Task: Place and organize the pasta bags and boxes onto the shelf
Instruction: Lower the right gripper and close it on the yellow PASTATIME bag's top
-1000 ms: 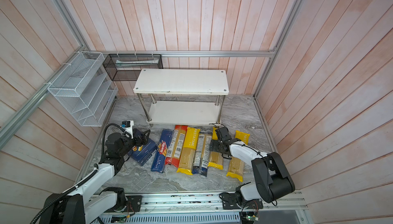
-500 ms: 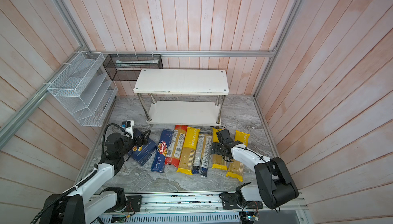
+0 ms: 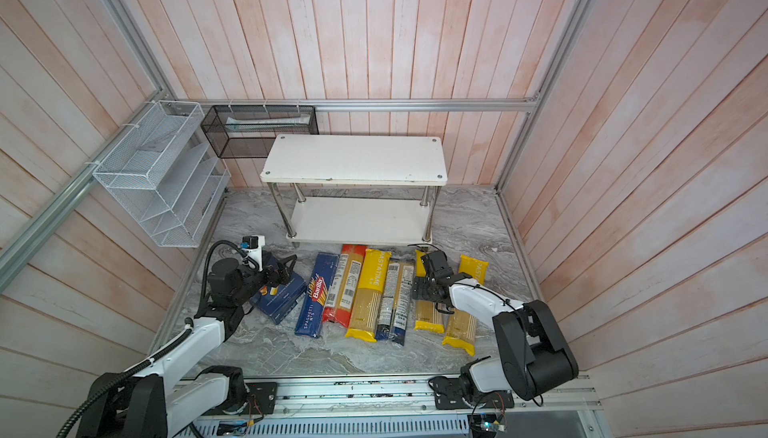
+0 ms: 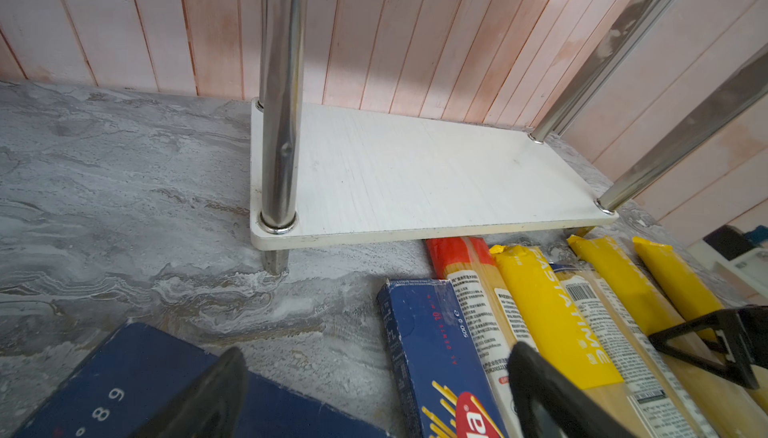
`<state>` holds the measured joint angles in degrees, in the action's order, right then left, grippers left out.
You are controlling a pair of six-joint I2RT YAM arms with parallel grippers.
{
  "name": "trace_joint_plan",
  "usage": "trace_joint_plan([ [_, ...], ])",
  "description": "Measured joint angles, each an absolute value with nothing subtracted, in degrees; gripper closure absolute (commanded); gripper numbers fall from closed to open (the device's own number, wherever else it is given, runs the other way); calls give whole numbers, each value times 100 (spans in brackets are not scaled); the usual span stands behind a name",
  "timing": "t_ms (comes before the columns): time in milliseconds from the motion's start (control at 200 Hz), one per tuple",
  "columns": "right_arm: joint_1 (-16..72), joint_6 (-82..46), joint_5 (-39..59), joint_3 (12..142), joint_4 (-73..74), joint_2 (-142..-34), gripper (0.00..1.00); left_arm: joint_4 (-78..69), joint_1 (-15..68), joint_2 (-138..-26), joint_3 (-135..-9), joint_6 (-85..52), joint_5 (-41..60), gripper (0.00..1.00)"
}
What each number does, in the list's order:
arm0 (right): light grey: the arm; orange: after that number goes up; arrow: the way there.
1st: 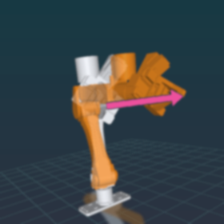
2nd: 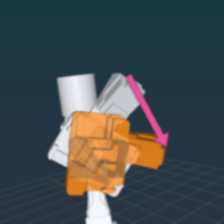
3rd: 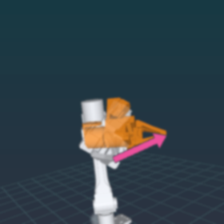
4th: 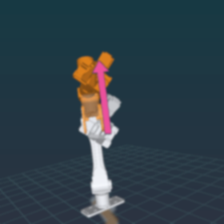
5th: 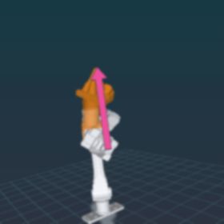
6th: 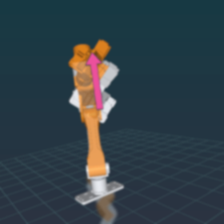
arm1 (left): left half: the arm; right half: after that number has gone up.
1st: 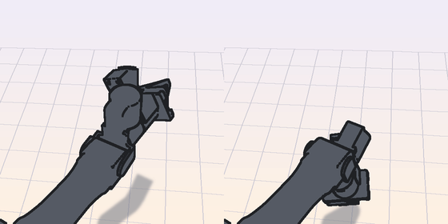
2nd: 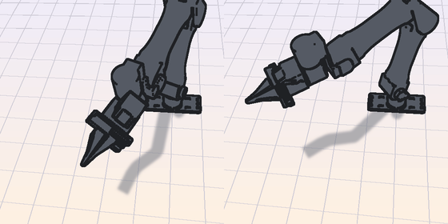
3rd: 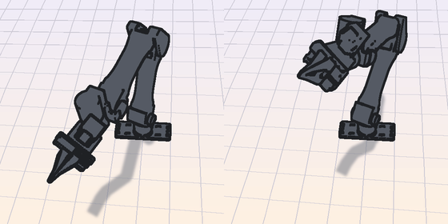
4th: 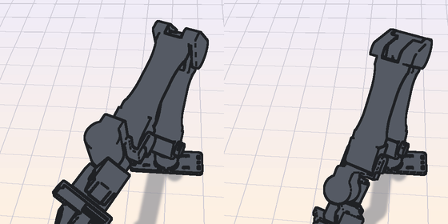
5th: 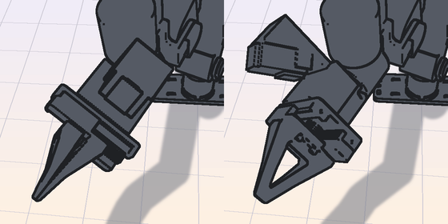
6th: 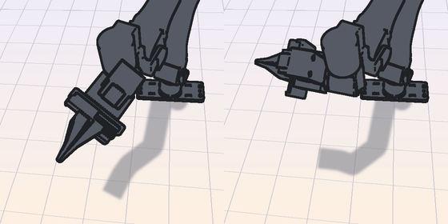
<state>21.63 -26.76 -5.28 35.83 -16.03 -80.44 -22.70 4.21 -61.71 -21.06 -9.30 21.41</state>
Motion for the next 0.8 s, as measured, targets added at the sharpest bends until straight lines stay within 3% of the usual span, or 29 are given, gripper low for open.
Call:
trace_joint_plan([
  [570,2167,-2698,-482,3540,-1492,-8044,40,-2276,421,-6104,-2108,-921,2193,0],
  [690,2169,-2738,-456,3439,-1352,-7968,50,-2276,484,-6064,-2108,-871,2220,0],
  [800,2171,-2783,-451,3444,-1352,-7926,71,-2274,602,-6060,-2108,-856,2185,0],
])
